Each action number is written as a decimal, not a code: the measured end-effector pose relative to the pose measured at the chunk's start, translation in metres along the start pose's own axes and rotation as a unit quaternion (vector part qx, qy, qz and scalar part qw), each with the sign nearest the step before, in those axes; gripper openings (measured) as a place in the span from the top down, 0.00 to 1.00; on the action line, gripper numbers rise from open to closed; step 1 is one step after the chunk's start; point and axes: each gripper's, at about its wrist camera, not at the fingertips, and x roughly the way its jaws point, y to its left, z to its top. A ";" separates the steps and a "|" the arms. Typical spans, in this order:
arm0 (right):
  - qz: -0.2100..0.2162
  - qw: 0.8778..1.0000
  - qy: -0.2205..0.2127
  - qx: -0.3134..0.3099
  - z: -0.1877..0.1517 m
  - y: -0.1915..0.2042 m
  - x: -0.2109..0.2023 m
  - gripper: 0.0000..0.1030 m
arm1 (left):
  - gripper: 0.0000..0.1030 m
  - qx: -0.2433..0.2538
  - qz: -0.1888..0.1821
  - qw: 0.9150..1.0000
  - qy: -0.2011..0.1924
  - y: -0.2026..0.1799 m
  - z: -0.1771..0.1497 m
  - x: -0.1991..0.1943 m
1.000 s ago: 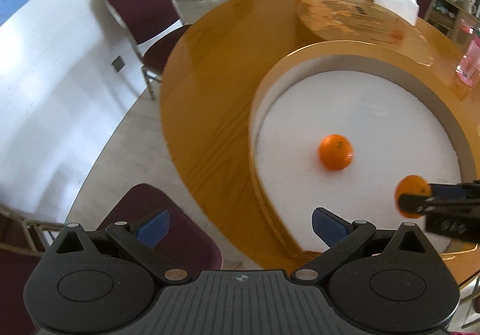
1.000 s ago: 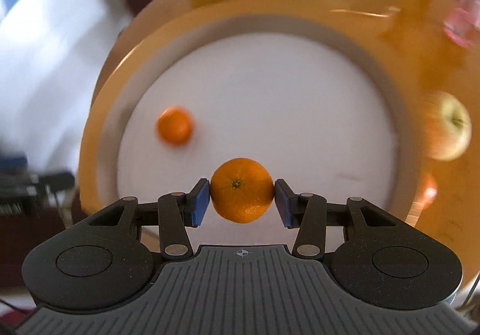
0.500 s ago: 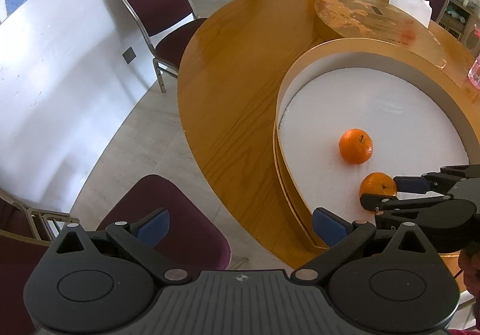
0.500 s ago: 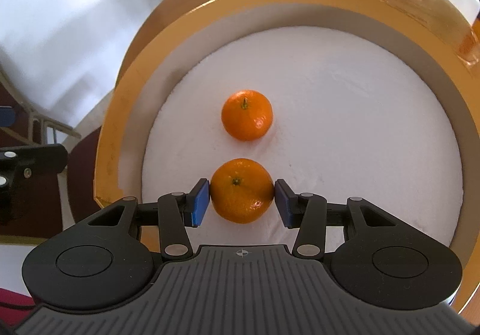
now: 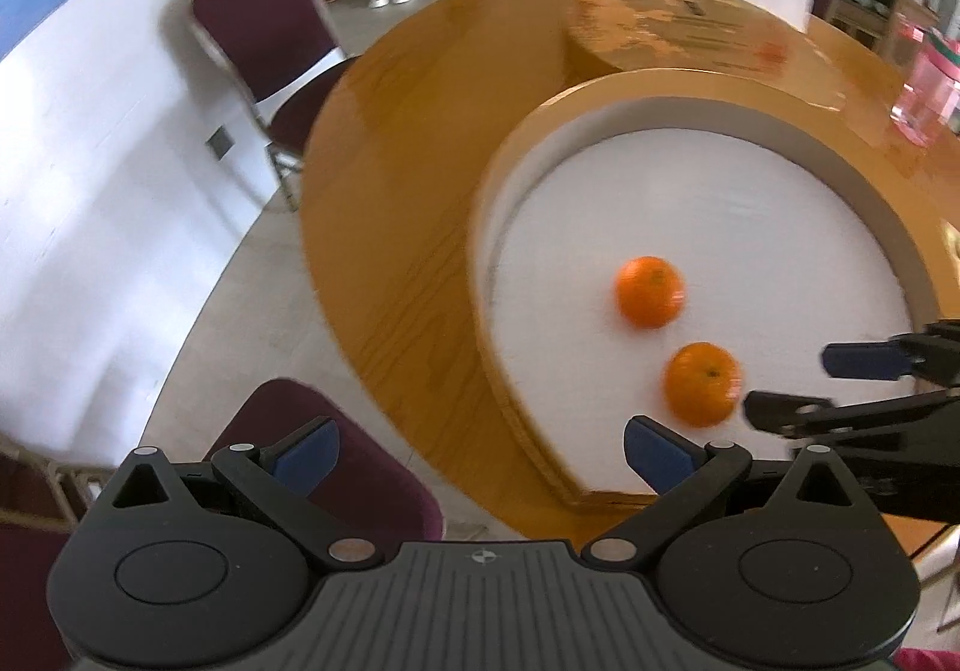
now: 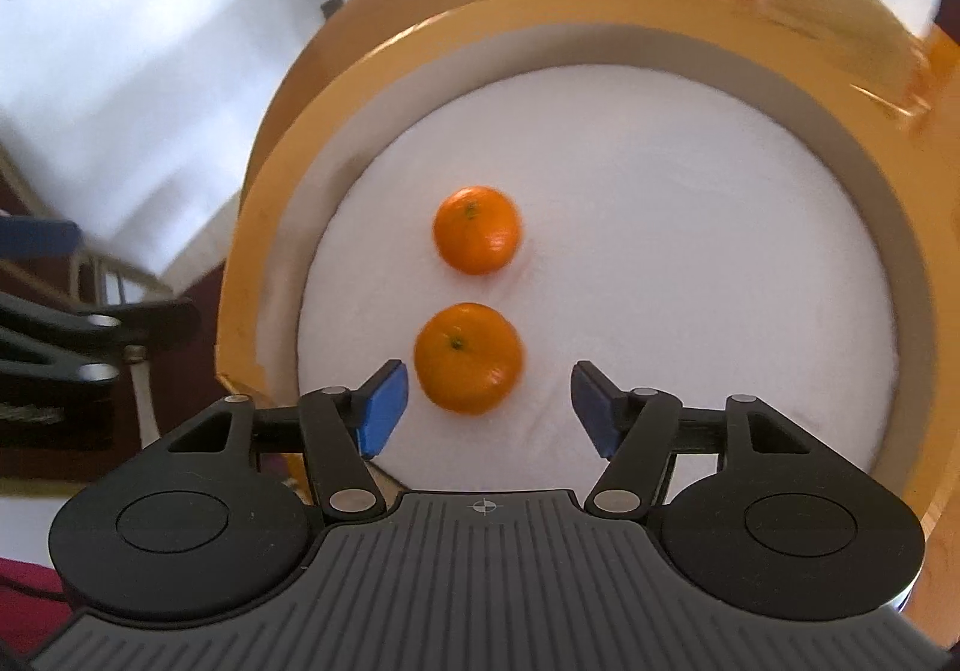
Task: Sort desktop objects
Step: 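Return the right gripper to the last orange and grasp it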
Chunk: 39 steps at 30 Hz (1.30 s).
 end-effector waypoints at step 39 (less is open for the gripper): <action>0.014 0.842 -0.094 0.530 -0.125 -0.245 -0.039 0.46 | 0.01 0.105 -0.012 0.994 -0.007 -0.083 0.008 -0.008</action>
